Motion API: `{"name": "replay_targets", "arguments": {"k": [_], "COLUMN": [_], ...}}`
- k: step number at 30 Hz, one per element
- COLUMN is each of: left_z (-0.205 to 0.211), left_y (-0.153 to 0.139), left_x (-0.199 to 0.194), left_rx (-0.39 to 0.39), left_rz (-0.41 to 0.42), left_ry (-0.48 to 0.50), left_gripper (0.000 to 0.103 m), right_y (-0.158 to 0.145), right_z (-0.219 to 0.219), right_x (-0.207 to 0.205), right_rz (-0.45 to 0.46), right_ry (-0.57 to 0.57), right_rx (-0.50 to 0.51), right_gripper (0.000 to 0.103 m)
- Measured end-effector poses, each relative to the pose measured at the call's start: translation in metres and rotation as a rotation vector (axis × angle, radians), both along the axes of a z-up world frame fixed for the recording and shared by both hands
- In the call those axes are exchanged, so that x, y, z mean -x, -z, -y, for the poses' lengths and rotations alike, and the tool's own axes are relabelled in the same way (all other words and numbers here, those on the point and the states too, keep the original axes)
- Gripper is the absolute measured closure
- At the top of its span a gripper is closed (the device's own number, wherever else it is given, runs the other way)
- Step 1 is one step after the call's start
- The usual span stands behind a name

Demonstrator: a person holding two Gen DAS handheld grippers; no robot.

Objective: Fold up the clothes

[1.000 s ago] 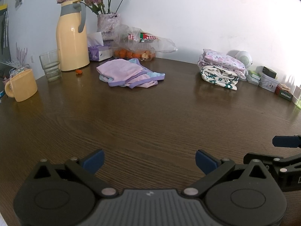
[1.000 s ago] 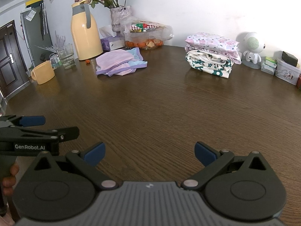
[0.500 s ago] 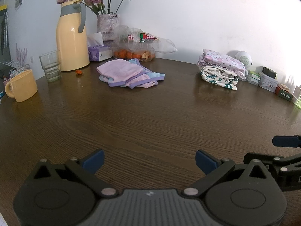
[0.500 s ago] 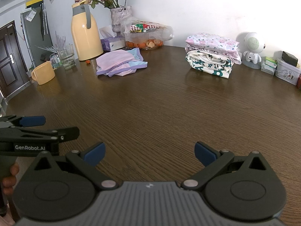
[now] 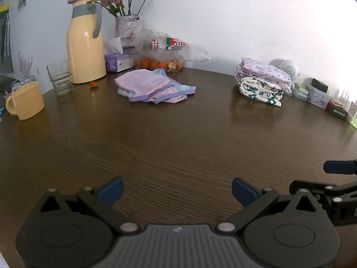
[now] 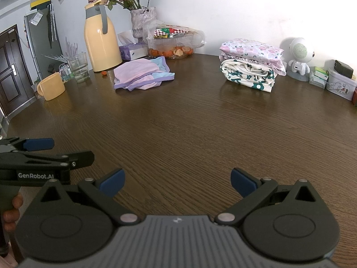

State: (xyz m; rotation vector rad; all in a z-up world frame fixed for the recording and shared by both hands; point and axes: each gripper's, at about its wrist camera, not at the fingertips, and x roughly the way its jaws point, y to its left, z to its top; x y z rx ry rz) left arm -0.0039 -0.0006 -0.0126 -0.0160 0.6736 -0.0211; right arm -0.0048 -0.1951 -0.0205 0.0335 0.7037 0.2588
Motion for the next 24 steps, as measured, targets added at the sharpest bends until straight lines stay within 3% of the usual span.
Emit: {"name": "replay_targets", "arguments": {"k": [15, 24], "left_z": [-0.005, -0.03], "left_y": [-0.004, -0.015], "left_x": [-0.013, -0.065], "left_rx": [0.006, -0.004], "left_rz": [0.003, 0.001], "left_ry": [0.014, 0.078], "left_gripper": [0.0, 0.0], "right_y": [-0.004, -0.024], "right_z": [0.0, -0.014], "right_x": [-0.01, -0.063], "right_rz": [-0.003, 0.052], "right_ry": [0.013, -0.01], "right_rx": [-0.011, -0.024], "right_gripper": [0.0, 0.0]}}
